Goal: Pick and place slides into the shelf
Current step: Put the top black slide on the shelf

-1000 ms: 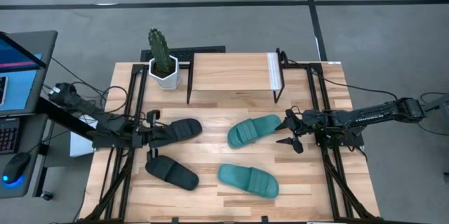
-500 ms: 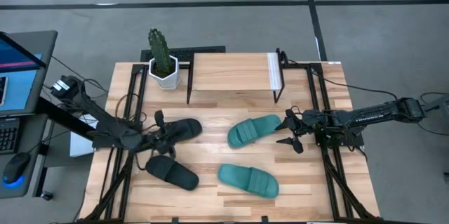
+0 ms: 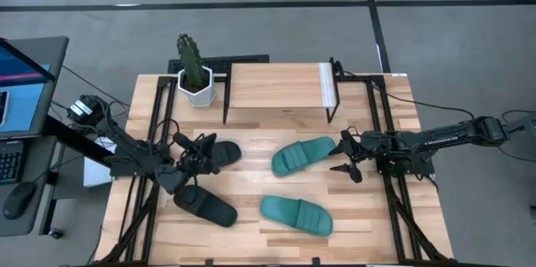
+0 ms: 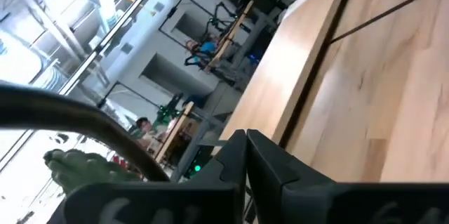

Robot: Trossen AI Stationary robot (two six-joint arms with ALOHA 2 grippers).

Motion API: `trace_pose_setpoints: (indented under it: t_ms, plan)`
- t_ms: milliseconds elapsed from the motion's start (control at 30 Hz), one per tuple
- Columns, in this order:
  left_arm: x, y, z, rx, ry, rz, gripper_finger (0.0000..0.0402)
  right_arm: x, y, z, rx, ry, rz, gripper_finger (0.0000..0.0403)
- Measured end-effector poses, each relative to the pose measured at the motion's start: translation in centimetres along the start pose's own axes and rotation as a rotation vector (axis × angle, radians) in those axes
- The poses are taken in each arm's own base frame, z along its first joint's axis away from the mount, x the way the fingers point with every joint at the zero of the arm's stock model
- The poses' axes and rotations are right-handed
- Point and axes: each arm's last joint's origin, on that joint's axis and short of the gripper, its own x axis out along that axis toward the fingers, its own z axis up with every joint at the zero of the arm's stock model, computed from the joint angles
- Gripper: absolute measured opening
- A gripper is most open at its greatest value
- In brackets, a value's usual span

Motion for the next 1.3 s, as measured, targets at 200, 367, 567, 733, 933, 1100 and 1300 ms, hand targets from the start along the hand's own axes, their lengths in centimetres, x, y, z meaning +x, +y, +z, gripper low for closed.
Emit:
trace_pose_setpoints:
  t_ms: [200,367,567,733,933,1100,1300]
  plan:
    - [-1.2,-0.1,0.1,-0.019,-0.043,-0.035,0.0002,0.0,0.0,0.0,0.0,0.004,0.0,0.0269]
    - [-1.9,0.8,0.8,-0.181,-0.065,-0.062,0.0002,0.0,0.0,0.0,0.001,0.004,0.0,0.0269]
    - [-2.6,1.7,1.3,-0.315,-0.08,-0.088,0.0002,0.0,0.0,0.0,0.0,0.004,0.0,0.0269]
    - [-3.3,1.3,1.1,-0.22,-0.108,-0.108,0.0002,0.0,0.0,0.0,0.0,0.004,0.0,0.0269]
    - [-3.9,-0.1,0.1,-0.014,-0.161,-0.133,0.0002,0.0,0.0,0.0,0.0,0.003,0.0,0.0269]
    - [-4.0,-1.8,-1.8,0.337,-0.243,-0.208,0.0002,0.0,0.0,0.0,0.0,0.003,0.0,0.0269]
    - [-2.9,-2.4,-3.7,0.523,-0.186,-0.183,0.0002,0.0,0.0,0.0,0.0,0.004,0.0,0.0269]
